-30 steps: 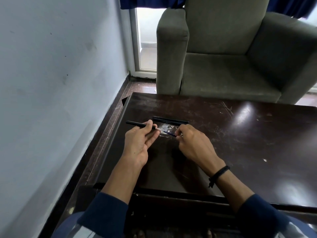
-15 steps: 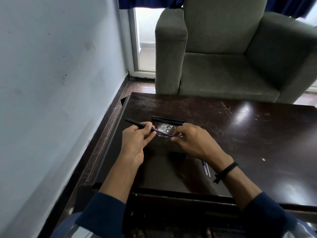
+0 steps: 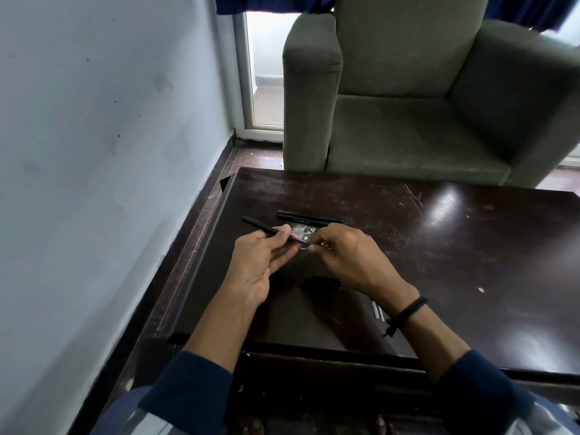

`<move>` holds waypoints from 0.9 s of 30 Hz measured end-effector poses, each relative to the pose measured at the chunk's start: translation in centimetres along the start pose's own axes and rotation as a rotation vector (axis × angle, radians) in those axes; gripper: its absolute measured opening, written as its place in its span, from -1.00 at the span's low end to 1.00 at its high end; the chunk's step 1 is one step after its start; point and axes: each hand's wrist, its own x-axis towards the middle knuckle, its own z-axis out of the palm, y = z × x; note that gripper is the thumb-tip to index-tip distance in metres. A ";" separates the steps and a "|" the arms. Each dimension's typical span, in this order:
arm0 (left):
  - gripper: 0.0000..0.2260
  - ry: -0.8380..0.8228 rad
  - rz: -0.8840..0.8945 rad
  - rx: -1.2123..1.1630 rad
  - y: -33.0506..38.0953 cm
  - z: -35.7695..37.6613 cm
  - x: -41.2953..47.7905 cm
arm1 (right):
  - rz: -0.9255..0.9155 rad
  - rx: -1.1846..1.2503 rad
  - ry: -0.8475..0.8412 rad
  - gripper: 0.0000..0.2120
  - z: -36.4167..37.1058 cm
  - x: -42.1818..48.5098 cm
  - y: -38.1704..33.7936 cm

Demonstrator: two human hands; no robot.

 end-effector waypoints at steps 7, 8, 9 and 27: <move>-0.93 -0.027 0.003 0.016 -0.2 0.1 -0.2 | 0.028 0.058 -0.026 -0.87 0.5 -0.3 -0.5; -0.93 -0.014 0.009 0.000 -0.1 0.1 -0.2 | 0.057 0.121 -0.029 -0.85 0.2 -0.1 -0.6; -0.92 0.004 0.014 -0.017 0.1 0.0 -0.2 | 0.100 0.210 -0.034 -0.81 -0.1 0.0 -0.6; -0.87 0.031 0.007 -0.063 0.5 -0.1 -0.2 | 0.308 0.480 -0.298 -0.67 -0.2 -0.1 0.7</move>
